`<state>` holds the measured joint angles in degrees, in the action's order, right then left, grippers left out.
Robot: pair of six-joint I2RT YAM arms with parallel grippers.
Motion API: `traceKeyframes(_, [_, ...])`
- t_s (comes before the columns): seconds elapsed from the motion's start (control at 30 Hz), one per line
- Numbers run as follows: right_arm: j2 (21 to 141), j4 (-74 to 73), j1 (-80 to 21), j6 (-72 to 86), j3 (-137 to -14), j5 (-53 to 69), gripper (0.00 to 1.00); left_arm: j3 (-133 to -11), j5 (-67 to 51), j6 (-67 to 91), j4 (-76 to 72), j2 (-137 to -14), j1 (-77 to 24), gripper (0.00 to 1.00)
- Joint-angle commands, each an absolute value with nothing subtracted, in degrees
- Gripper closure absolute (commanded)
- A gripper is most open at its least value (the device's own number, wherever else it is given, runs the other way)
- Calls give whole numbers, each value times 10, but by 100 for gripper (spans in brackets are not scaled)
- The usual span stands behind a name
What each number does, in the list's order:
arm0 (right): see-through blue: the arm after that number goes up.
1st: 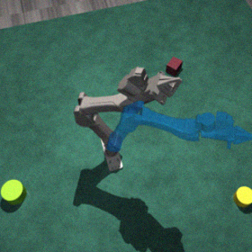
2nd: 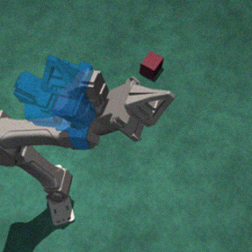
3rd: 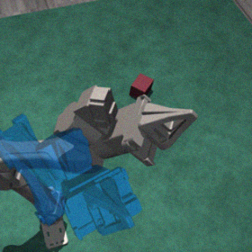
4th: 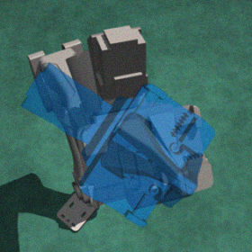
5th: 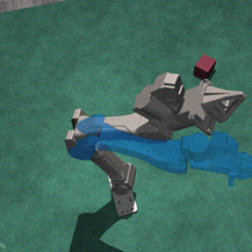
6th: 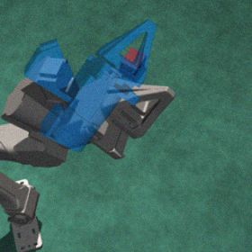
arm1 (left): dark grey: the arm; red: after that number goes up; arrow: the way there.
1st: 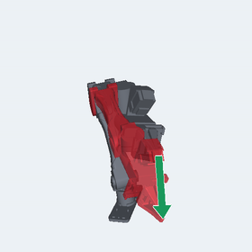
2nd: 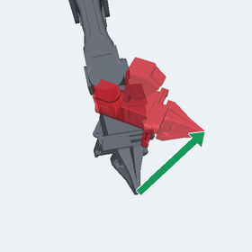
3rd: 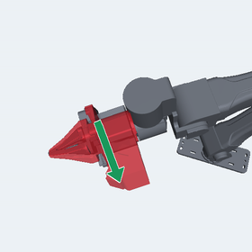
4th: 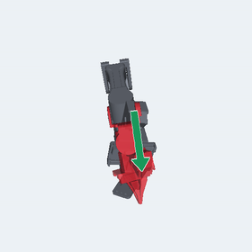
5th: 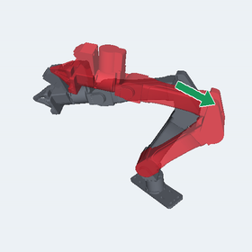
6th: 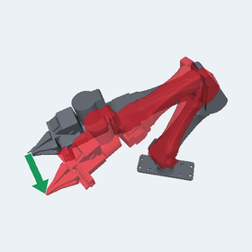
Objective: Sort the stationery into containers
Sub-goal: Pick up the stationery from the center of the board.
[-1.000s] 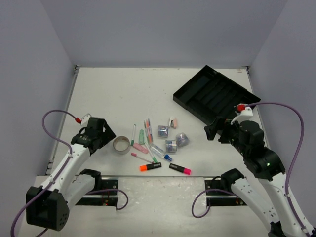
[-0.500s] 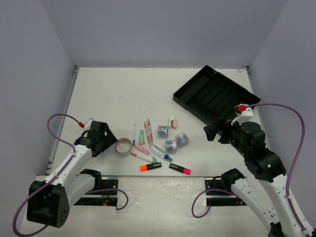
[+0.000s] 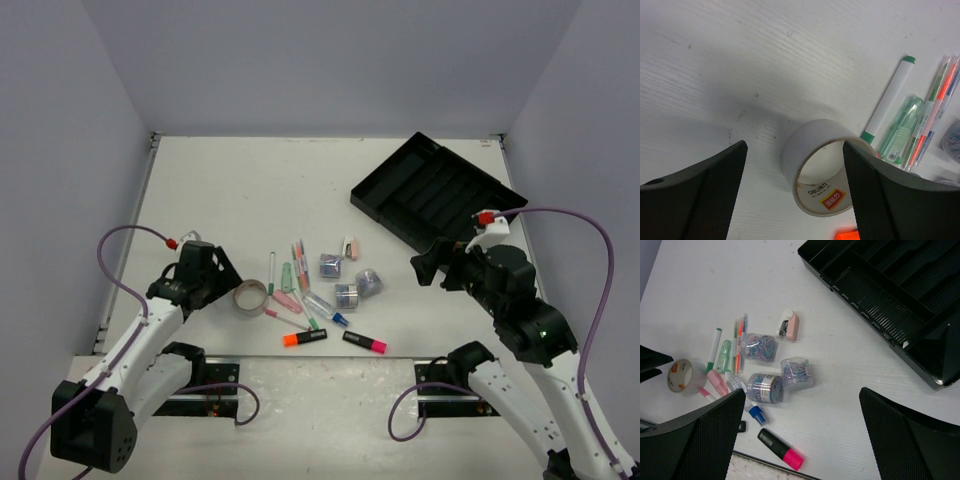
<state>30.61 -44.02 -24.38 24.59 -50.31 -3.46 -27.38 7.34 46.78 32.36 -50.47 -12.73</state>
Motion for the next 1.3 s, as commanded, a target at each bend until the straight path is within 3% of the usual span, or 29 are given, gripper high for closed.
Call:
traceKeyframes(0.0, [312, -417, -245, 236, -499, -24, 1, -286, 37, 458, 314, -498, -132, 21])
traceKeyframes(0.13, [309, -416, -245, 235, -499, -21, 1, -282, 27, 463, 317, -493, -134, 25])
traceKeyframes(0.37, [301, -412, -246, 236, -498, -20, 1, -271, 33, 469, 312, -511, -139, 49])
traceKeyframes(0.57, [295, -411, -245, 235, -498, -17, 1, -265, 48, 470, 306, -512, -140, 51])
traceKeyframes(0.8, [301, -412, -245, 236, -504, -13, 1, -254, 73, 471, 286, -547, -146, 89])
traceKeyframes(1.07, [318, -412, -245, 236, -512, -7, 1, -262, 105, 474, 287, -542, -146, 91])
traceKeyframes(1.27, [331, -401, -245, 238, -511, -2, 1, -267, 117, 460, 269, -573, -146, 85])
